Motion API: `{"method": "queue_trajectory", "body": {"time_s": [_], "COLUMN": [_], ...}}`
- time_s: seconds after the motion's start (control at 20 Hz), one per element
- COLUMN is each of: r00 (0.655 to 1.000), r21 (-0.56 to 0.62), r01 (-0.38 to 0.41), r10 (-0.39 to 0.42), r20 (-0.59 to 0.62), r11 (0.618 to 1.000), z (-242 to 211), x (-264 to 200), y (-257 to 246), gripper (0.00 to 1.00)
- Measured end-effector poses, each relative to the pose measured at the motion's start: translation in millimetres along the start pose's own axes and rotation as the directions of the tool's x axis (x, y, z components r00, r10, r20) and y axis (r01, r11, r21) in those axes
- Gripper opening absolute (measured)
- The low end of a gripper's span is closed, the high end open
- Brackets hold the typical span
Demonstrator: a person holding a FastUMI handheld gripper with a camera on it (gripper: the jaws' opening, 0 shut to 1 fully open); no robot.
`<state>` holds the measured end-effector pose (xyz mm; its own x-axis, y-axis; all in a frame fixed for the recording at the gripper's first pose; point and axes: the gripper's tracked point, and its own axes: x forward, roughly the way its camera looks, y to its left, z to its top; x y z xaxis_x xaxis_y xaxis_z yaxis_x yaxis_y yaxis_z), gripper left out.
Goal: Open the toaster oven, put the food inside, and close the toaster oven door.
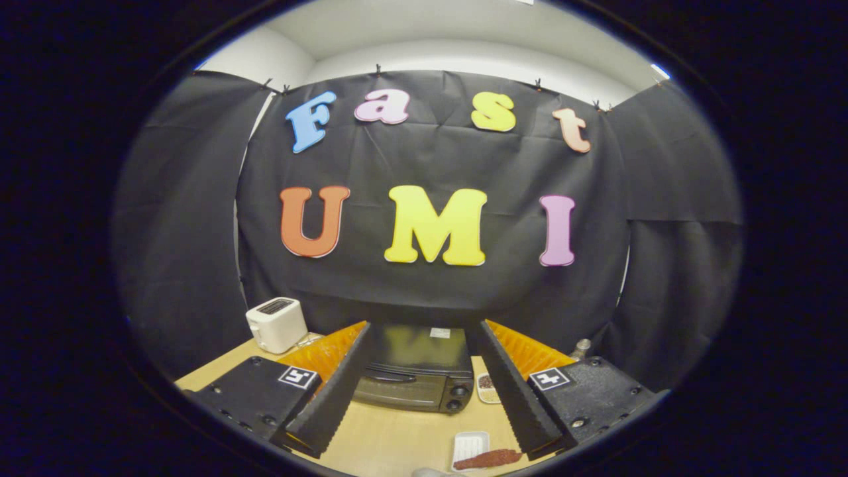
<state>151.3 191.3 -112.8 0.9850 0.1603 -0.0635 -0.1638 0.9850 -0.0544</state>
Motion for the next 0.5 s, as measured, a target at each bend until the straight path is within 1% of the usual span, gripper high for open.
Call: {"method": "queue_trajectory", "body": {"time_s": [0.1,0.2,0.3,0.4,0.5], "r00": [0.999,0.996,0.987,0.983,0.978], "r21": [0.002,-0.013,0.0,0.017,-0.004], "r01": [-0.02,-0.045,-0.081,-0.073,-0.042], "r10": [0.02,0.044,0.08,0.075,0.04], "r20": [-0.026,-0.081,-0.136,-0.17,-0.207], "r11": [1.0,0.999,0.997,0.997,0.999], "z": [-26.5,-60.7,-91.0,-114.8,-135.3], "x": [35.4,71.6,107.6,139.7,163.4], "y": [21.0,43.7,64.8,72.7,74.7], "gripper": [1.0,1.0,1.0,1.0,1.0]}}
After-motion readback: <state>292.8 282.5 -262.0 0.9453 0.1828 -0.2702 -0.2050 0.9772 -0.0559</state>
